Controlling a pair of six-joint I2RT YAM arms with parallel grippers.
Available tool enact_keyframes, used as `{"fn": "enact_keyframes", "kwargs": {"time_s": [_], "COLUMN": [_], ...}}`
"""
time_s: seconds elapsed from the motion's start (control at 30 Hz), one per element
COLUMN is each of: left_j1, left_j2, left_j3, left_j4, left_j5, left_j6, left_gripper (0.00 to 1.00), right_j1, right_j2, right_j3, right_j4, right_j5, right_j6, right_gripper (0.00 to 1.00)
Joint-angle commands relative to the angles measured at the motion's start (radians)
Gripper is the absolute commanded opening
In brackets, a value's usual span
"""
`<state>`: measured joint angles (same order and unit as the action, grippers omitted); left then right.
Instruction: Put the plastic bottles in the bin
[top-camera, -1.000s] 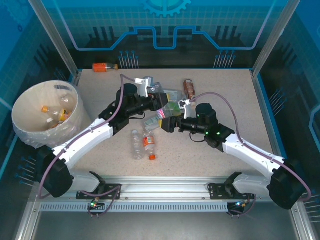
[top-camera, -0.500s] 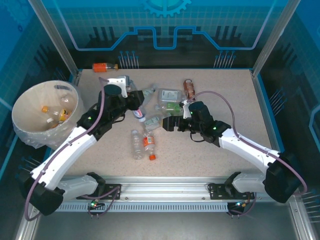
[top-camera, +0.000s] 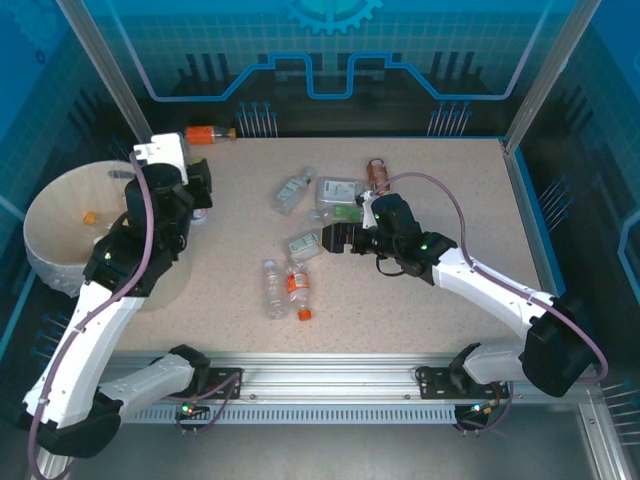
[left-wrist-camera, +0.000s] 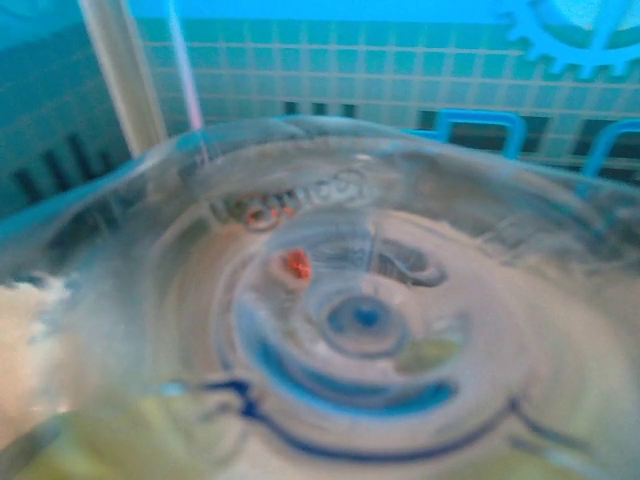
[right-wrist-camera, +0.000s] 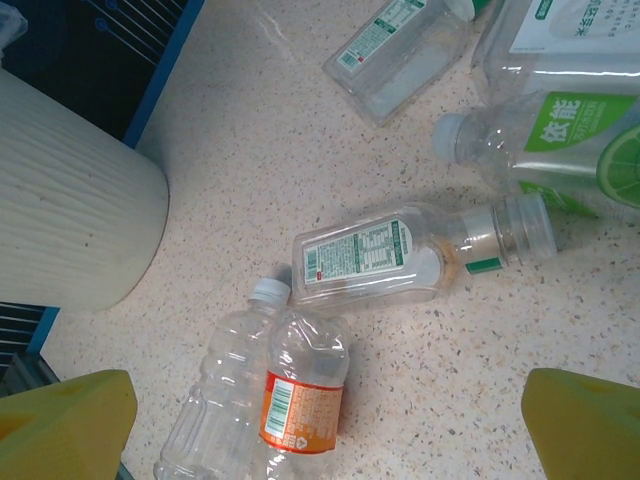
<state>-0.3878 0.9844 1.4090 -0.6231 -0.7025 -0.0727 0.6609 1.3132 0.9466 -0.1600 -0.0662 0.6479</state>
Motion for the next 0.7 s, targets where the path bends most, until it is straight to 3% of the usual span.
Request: {"fn": "enact_keyframes", "kwargs": {"time_s": [0.0,0.17,0.37,0.67], "left_j1": [0.084,0.272,0.502,0.824], "left_j2": [-0.009,0.003,0.05,0.177], "left_j3": [0.033,0.024,0.006,-0.095], "left_j4": [0.02,0.124,0.217,0.371], "left_j5": [-0.103,-0.095,0.007,0.168], "left_j6": [0.11,0.174,0.177,0.003], "left_gripper": [0.46,0.47,0.47,0.46], "right_j1": [0.011,0.017,0.022,0.035], "right_j2": [0.003,-0.015,-0.054,-0.078], "right_j3": [0.023,0.012,-0.005,-0.013], "right_j4": [-0.035,-0.033,-0.033,-0.045], "right_j5": [0.009,0.032,0.081,0.132], "right_j6": [-0.014,-0.031,-0.075,-0.097], "right_gripper": [1.0,1.0,1.0,1.0]}}
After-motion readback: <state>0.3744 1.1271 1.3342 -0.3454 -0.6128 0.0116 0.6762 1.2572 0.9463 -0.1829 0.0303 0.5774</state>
